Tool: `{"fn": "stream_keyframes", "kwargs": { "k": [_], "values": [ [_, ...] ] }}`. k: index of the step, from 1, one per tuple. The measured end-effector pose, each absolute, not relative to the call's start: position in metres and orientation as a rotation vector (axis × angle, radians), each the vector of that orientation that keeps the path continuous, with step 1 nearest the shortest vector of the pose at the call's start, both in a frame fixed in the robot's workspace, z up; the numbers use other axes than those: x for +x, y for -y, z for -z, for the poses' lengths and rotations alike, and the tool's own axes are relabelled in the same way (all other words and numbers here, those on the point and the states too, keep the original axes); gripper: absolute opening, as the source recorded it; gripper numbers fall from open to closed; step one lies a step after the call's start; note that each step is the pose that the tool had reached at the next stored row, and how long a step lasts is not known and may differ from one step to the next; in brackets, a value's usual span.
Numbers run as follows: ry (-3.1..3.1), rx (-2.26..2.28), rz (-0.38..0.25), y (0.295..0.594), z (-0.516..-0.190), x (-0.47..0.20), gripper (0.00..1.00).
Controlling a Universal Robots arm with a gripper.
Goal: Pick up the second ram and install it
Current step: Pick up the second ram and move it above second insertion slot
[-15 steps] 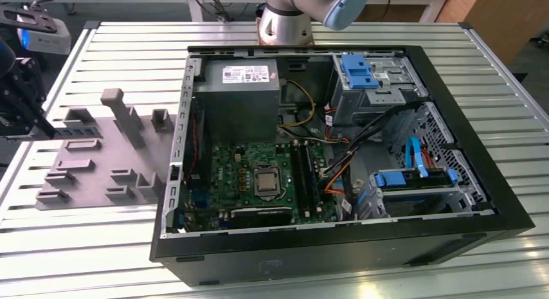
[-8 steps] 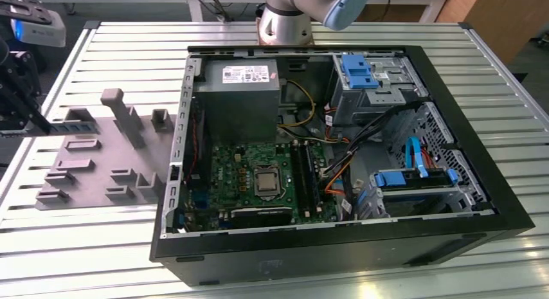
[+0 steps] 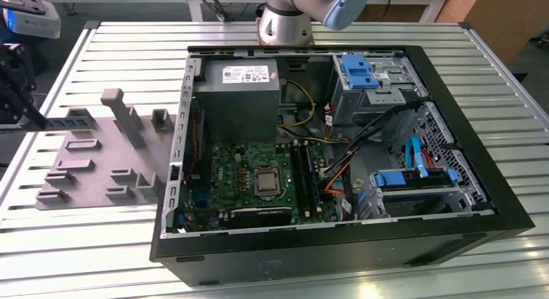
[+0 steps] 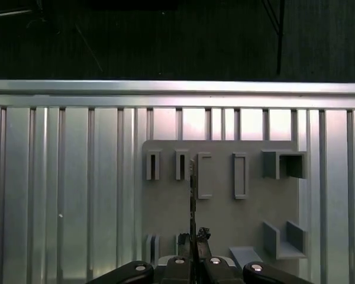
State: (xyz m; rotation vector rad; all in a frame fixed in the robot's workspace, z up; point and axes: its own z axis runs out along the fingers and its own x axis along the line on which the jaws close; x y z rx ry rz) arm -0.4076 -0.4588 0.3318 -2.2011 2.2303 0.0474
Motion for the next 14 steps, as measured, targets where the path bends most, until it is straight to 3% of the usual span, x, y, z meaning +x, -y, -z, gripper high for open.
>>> {"fn": "stream_keyframes", "kwargs": {
  "k": [14],
  "values": [
    [-2.23, -2.201, -0.047, 0.459, -0.352, -0.408, 0.14]
  ]
}}
